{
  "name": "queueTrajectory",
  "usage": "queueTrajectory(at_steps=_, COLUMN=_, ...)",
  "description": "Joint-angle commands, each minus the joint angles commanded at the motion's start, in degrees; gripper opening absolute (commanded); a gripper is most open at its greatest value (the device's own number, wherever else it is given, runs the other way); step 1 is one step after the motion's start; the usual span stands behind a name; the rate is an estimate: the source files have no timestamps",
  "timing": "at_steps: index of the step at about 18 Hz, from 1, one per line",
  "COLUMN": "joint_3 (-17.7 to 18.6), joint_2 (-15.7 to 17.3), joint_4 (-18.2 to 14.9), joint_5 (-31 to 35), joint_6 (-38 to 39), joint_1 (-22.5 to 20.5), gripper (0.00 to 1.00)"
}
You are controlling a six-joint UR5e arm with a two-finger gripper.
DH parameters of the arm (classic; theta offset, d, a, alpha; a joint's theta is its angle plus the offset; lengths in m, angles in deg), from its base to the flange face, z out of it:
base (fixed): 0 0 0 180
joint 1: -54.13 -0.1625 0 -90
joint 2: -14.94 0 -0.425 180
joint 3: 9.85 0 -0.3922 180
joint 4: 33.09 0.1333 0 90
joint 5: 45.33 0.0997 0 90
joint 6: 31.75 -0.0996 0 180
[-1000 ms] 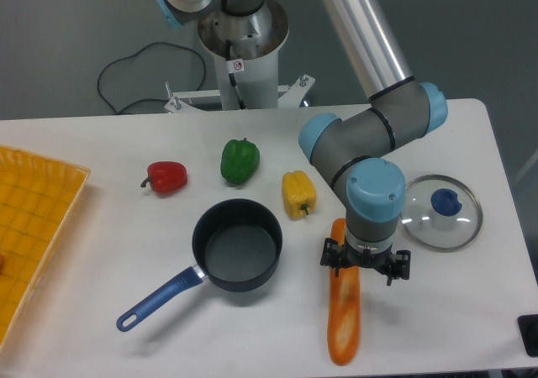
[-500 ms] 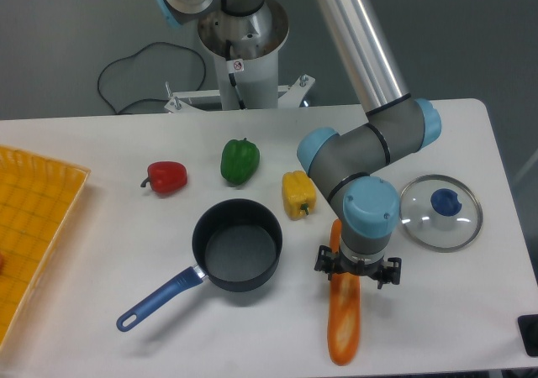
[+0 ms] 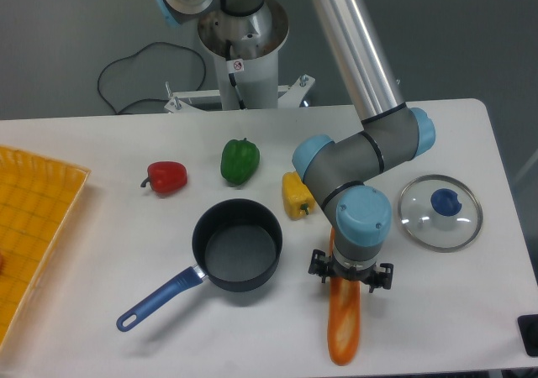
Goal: Pick up the long bread
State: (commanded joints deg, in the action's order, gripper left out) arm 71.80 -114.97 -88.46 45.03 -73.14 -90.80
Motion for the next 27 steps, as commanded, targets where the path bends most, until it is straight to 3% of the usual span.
queueTrajectory(at_steps=3, joint_3=0.09, joint_2=-0.09, joint_4=0.0, joint_5=0.0, joint_6=-0.09, joint_1=0.0, gripper=0.8)
queueTrajectory(at_steps=9, joint_3=0.09, joint_2=0.0, joint_4=0.09, joint_5=0.0, joint_6=-0.62, joint_1=0.0, gripper=0.58)
queueTrajectory(at_steps=14, joint_3=0.44, joint_2=0.17, joint_4=0.09, joint_5=0.0, joint_6=-0.7, joint_1=0.09, gripper=0.24)
queueTrajectory(at_steps=18, joint_3=0.88, joint_2=0.53, joint_4=0.09, joint_5=0.0, joint_6=-0.7, joint_1=0.09, gripper=0.04)
queueTrajectory(at_steps=27, joint_3=0.97, joint_2=3.07, joint_4=-0.09, joint_5=-0.26, joint_6=-0.7, joint_1=0.35, gripper=0.0)
